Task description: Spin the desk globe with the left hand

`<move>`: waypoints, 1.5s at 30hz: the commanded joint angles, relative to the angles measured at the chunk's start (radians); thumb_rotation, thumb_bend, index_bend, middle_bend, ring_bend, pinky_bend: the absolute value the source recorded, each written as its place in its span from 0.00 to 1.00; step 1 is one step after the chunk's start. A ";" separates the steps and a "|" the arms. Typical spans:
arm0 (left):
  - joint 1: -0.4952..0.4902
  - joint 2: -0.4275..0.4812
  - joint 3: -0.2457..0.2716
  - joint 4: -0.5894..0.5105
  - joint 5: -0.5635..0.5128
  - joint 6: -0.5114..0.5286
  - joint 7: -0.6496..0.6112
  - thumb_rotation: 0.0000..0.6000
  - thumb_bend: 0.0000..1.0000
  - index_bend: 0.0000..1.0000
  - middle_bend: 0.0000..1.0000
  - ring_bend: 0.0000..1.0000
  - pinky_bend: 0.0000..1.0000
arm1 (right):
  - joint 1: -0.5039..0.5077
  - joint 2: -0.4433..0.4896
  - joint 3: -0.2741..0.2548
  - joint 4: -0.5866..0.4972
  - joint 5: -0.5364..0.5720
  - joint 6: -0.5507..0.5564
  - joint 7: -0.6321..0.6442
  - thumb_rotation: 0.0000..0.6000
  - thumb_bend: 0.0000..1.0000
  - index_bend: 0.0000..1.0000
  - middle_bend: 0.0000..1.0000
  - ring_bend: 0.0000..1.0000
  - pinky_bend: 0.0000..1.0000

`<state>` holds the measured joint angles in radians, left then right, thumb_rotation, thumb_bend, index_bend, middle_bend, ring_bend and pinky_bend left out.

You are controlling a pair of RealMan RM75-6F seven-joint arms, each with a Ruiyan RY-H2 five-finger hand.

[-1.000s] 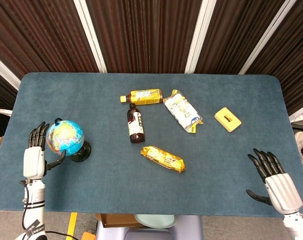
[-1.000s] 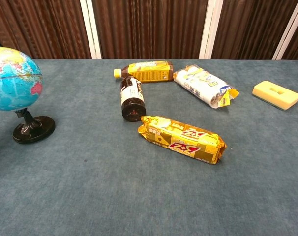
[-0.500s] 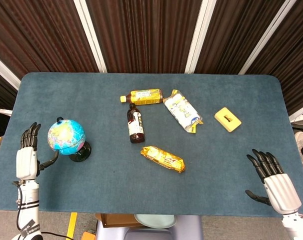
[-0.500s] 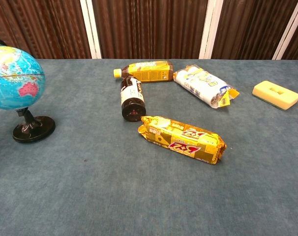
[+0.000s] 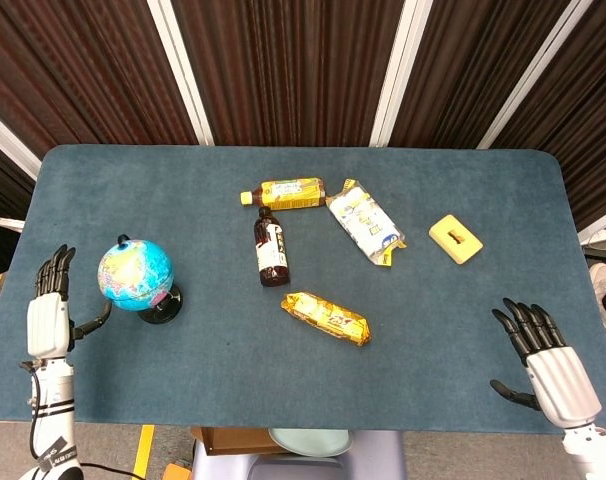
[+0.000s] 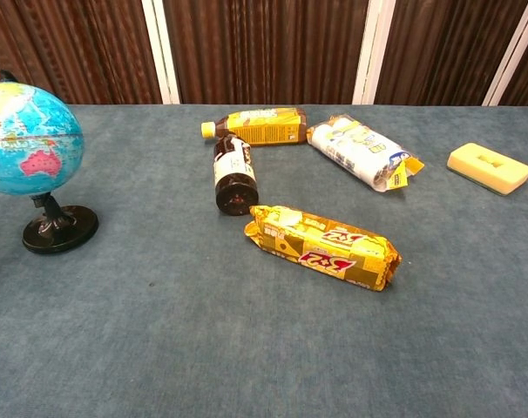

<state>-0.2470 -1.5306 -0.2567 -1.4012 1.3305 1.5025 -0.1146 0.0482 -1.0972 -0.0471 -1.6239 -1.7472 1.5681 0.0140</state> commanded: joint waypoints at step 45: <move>-0.033 0.013 -0.021 -0.088 0.062 0.029 -0.068 1.00 0.34 0.00 0.00 0.00 0.00 | -0.001 0.001 0.001 0.001 -0.002 0.005 0.004 1.00 0.07 0.00 0.00 0.00 0.00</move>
<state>-0.2679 -1.5063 -0.2793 -1.4862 1.3896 1.5420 -0.1928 0.0472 -1.0962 -0.0464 -1.6226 -1.7488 1.5727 0.0178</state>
